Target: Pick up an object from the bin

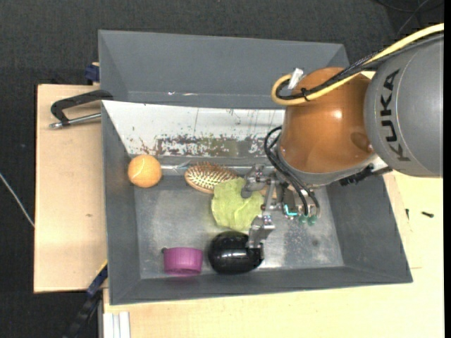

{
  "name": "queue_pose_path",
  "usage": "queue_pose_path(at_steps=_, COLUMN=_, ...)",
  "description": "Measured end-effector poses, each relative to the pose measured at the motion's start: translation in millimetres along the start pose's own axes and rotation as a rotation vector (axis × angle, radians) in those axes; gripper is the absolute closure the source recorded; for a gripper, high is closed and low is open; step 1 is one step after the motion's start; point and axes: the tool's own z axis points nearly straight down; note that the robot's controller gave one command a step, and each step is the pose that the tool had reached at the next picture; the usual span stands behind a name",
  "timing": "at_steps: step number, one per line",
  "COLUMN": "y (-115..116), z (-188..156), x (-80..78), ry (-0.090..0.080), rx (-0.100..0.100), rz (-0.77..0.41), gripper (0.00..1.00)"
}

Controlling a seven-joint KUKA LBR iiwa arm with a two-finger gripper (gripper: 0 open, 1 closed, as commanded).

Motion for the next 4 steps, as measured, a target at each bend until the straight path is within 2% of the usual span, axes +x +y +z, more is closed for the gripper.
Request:
queue_pose_path(at_steps=1, y=0, z=0, x=-0.1, ry=0.000, rx=0.000, rz=0.001, gripper=0.00)
queue_pose_path(at_steps=2, y=-7, z=25, x=-5.3, ry=-0.006, rx=0.000, rz=-0.075, gripper=0.00)
queue_pose_path(at_steps=3, y=-2, z=74, x=-23.6, ry=-0.005, rx=0.002, rz=-0.258, gripper=0.00)
queue_pose_path(at_steps=4, y=-26, z=118, x=-49.8, ry=-0.021, rx=0.003, rz=-0.107, gripper=1.00)
